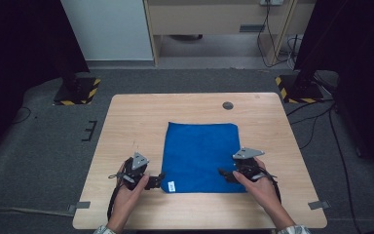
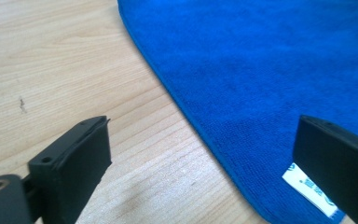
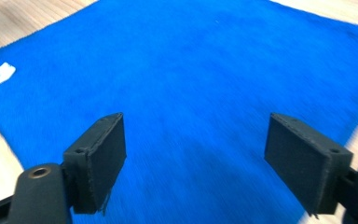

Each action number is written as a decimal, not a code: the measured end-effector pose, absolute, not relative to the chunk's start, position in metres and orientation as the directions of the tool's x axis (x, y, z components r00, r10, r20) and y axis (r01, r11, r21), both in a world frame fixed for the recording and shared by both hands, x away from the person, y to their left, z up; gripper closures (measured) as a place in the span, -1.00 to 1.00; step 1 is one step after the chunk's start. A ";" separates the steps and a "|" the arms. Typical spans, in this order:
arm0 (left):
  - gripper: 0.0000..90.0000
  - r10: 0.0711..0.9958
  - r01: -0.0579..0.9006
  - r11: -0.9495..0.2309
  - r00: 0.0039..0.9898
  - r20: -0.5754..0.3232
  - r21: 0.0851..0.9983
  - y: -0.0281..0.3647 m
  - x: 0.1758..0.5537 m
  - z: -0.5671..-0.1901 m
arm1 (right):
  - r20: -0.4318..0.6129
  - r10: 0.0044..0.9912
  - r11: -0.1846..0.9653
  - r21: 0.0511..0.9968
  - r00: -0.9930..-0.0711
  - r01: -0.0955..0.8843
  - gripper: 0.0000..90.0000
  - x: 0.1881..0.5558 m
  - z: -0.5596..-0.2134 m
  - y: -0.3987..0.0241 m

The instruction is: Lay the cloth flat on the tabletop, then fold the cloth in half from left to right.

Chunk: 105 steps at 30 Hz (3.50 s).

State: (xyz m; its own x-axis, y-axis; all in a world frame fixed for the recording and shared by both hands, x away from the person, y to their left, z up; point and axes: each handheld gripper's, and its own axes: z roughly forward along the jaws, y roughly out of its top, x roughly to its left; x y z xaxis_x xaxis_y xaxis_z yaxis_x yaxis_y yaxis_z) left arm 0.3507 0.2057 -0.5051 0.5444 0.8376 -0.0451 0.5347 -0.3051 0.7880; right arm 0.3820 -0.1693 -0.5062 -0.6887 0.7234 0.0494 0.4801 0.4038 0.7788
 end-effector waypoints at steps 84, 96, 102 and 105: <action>-0.50 0.829 0.532 -0.361 0.559 0.002 0.766 0.190 0.503 -0.500 | 0.060 0.402 0.573 0.762 -0.914 0.302 0.97 0.323 -0.523 0.029; -0.23 0.839 0.557 -0.364 0.544 0.003 0.747 0.180 0.535 -0.518 | 0.063 0.419 0.572 0.756 -0.906 0.317 0.95 0.318 -0.527 0.026; -0.01 0.847 0.568 -0.344 0.532 -0.015 0.748 0.181 0.540 -0.524 | 0.062 0.424 0.574 0.754 -0.904 0.321 0.95 0.318 -0.527 0.025; 0.20 0.843 0.586 -0.340 0.537 -0.037 0.736 0.182 0.542 -0.529 | 0.062 0.423 0.574 0.754 -0.904 0.320 0.95 0.317 -0.526 0.024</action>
State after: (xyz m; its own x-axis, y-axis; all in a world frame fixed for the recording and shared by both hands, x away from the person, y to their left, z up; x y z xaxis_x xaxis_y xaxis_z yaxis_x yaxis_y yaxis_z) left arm 0.5421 0.1820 -0.5287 0.5367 0.8429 -0.0374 0.5857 -0.3403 0.7356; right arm 0.3170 0.0242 -0.5265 -0.9042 0.4226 0.0621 0.3199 0.5735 0.7541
